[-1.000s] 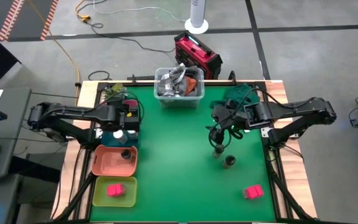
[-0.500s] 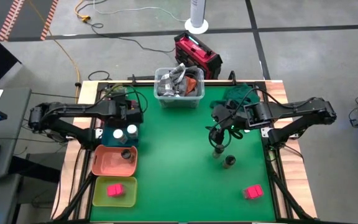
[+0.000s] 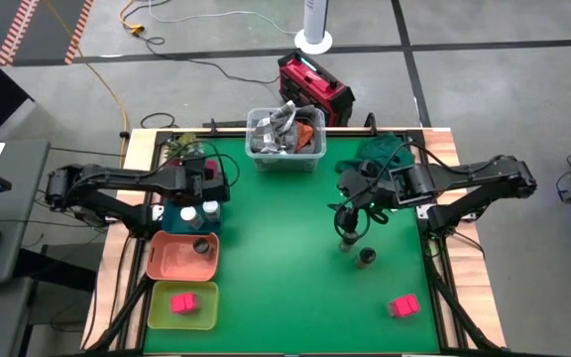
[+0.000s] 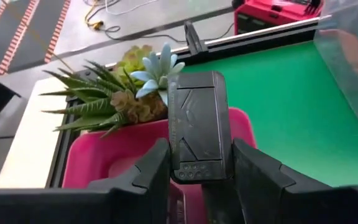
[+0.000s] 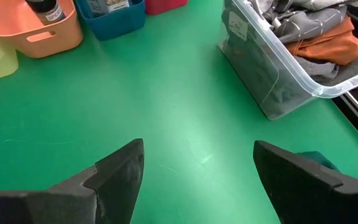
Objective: Sort spices by type
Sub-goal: Put the black seasoning can into the red bin
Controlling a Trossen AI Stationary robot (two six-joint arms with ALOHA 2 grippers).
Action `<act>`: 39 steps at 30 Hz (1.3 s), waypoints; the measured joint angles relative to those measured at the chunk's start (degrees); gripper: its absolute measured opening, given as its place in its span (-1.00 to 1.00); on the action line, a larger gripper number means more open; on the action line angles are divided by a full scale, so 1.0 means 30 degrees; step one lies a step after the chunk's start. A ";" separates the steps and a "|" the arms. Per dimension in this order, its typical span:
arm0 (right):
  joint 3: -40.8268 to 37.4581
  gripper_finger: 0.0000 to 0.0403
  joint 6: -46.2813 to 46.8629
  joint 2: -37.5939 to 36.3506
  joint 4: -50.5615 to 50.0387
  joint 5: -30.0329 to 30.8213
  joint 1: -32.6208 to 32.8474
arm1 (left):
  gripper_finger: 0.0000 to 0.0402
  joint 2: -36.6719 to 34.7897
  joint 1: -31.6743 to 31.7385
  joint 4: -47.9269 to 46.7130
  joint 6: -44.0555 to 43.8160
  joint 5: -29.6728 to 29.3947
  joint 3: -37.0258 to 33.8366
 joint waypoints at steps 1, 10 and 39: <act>0.0000 0.63 0.0000 0.0000 0.0000 0.0000 0.0000 | -0.28 0.0000 0.0013 -0.0016 0.0175 0.0080 0.0000; 0.0000 0.63 -0.0004 0.0000 0.0000 0.0001 -0.0058 | -0.28 0.0000 0.0022 -0.0071 0.1316 0.1465 0.0000; 0.0000 0.63 0.0036 0.0000 0.0005 0.0001 0.0000 | -0.28 -0.0007 0.0025 -0.1474 0.6738 0.2904 0.0007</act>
